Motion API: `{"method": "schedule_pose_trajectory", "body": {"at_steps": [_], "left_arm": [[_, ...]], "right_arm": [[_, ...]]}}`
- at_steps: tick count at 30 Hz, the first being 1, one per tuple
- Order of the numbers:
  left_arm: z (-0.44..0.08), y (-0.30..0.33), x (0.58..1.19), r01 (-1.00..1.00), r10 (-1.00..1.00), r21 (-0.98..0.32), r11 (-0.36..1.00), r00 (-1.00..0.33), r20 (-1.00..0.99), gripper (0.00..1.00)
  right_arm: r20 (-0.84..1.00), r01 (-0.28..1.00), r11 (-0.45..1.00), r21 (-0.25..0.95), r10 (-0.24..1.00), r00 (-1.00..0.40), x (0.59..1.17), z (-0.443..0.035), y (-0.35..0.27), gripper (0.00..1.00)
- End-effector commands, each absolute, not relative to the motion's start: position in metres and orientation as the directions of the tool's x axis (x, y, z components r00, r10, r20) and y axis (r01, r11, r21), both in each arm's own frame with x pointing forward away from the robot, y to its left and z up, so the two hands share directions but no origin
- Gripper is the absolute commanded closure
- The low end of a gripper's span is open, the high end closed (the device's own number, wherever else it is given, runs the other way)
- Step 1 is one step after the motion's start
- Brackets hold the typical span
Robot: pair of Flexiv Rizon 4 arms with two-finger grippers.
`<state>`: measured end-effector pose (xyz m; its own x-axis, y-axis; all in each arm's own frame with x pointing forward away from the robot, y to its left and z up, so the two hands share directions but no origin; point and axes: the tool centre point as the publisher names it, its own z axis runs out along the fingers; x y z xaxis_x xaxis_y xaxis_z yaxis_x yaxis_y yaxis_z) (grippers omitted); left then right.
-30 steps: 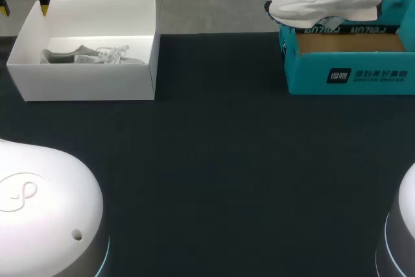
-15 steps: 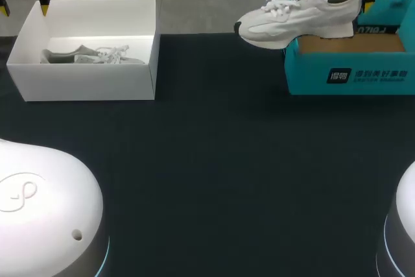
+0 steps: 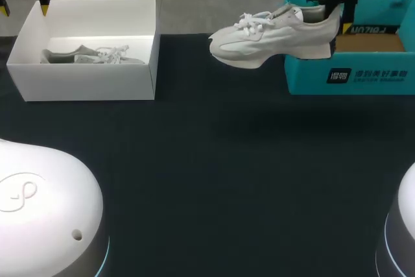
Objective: Take the shoe out of the shoebox, open the shoe tongue, remove and reinsert the insole, then place the shoe into the shoebox
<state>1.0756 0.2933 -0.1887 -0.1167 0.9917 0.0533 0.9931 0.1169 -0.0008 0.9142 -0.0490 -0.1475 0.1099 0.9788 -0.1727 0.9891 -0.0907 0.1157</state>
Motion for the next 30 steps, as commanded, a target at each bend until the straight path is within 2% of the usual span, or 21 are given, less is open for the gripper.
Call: {"method": "schedule_pose_trajectory", "body": {"at_steps": [1,30], "left_arm": [[-0.188,0.293,1.075,0.993,0.992,0.001,0.117,-0.116,0.055,0.00],[-0.188,0.293,1.075,0.993,0.992,0.001,0.117,-0.116,0.055,0.00]], "right_arm": [[-0.168,0.988,-0.099,0.117,0.979,0.118,0.897,-0.154,-0.040,1.00],[-0.150,0.991,-0.092,0.093,0.983,0.105,0.876,-0.158,-0.032,1.00]]}}
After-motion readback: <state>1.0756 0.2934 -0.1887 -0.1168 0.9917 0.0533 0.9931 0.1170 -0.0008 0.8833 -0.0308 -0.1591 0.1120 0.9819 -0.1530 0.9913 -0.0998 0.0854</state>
